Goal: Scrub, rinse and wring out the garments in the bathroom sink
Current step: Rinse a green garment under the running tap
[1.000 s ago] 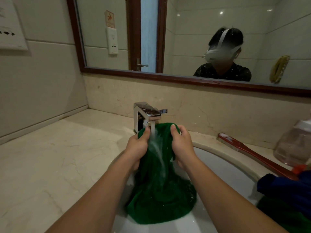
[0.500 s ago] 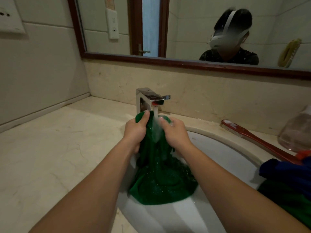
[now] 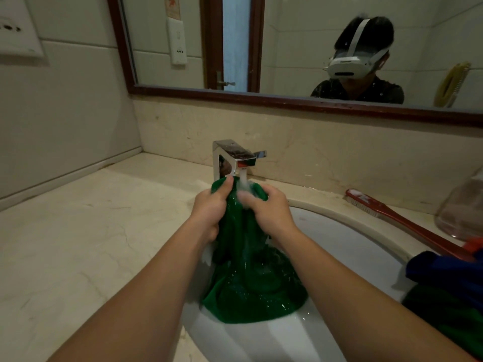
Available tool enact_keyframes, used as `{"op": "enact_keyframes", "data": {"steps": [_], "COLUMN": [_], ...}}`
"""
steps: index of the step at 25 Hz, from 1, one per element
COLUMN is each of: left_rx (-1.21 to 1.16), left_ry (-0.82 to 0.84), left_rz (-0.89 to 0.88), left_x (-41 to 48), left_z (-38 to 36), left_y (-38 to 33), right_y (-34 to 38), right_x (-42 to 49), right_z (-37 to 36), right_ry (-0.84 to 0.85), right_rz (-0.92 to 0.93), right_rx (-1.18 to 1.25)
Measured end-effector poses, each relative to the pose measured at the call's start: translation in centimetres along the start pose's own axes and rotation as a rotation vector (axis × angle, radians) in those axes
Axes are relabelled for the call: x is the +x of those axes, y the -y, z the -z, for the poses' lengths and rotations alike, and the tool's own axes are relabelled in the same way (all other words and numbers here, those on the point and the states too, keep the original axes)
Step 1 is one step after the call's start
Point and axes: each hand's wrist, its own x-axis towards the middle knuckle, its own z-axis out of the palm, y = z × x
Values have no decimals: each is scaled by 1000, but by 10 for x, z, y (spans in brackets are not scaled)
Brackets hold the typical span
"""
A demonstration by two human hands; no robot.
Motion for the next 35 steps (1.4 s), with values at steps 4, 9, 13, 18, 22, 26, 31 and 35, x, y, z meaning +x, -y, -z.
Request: {"op": "enact_keyframes", "data": {"steps": [4,9,13,18,22,26,31,35], "left_rx": [57,131,46,72,320,293,18,54], "left_ry": [19,22,-40,-9,116,-1,-101,-108], "left_rz": [-58,-106,-100,-110,-135,-112,-17,-59], "left_x": [2,0,2,1,1,1,3,1], "left_z": [-5,-8,-5,-3,-8,-11,-3,-3], "left_y": [3,8,5,4,15,11,3,1], "right_y": [4,2,5,8,12,7,-4,-13], "right_x": [8,6,1,3,8,13,11,9], "right_z": [13,13,5,5,17,13,-2,-9], "right_ry": [-184,-162,7,-36,-152,-202,-162,-198], "right_rz": [39,43,-10,-67,-79,-50,-12,114], "right_rx": [42,-8,-42,145,236,165,-42,-403]}}
